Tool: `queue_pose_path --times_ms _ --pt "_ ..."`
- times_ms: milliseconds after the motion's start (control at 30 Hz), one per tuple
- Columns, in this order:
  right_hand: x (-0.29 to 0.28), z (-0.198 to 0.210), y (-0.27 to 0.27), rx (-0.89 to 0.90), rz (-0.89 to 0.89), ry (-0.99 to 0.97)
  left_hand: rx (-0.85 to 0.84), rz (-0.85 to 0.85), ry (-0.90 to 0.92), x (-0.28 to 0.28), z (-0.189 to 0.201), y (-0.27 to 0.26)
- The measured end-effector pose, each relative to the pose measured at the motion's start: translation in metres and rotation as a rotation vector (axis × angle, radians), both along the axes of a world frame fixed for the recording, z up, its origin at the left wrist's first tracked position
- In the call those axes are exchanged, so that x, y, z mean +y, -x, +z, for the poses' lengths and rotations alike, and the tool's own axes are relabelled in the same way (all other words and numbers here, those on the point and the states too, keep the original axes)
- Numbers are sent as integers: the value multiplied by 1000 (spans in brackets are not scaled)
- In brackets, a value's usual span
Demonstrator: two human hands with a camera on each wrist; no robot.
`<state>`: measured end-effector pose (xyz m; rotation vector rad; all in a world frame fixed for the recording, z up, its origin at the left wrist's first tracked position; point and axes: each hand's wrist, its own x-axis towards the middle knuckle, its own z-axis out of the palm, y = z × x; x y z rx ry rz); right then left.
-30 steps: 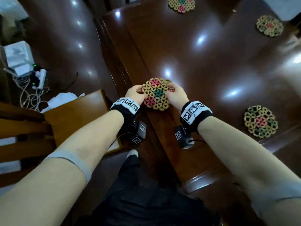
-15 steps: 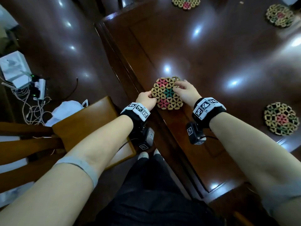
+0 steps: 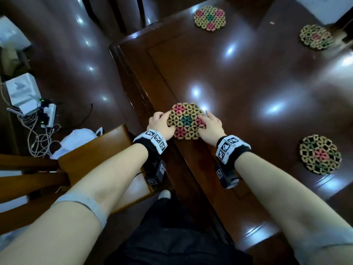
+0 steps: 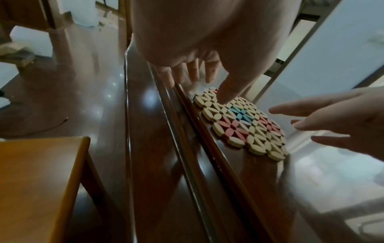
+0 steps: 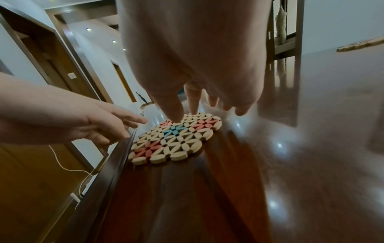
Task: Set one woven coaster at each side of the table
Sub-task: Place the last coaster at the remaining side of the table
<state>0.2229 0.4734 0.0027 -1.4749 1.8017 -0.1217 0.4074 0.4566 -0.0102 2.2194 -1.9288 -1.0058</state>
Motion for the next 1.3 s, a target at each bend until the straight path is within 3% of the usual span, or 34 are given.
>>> queue_pose_path --times_ms 200,433,600,966,1300 --pt "3 -3 -7 -1 60 41 -118 -67 29 -2 2 -5" --pt "1 -12 -18 85 107 -34 -127 113 9 -22 -4 -19" --pt "-1 -16 -21 135 110 13 -86 206 -44 -38 -12 -32" --pt "-6 -11 -34 154 90 -11 36 143 -118 -50 -24 -51" --pt "-7 -13 -29 197 141 -19 19 100 -161 -50 -22 -51"
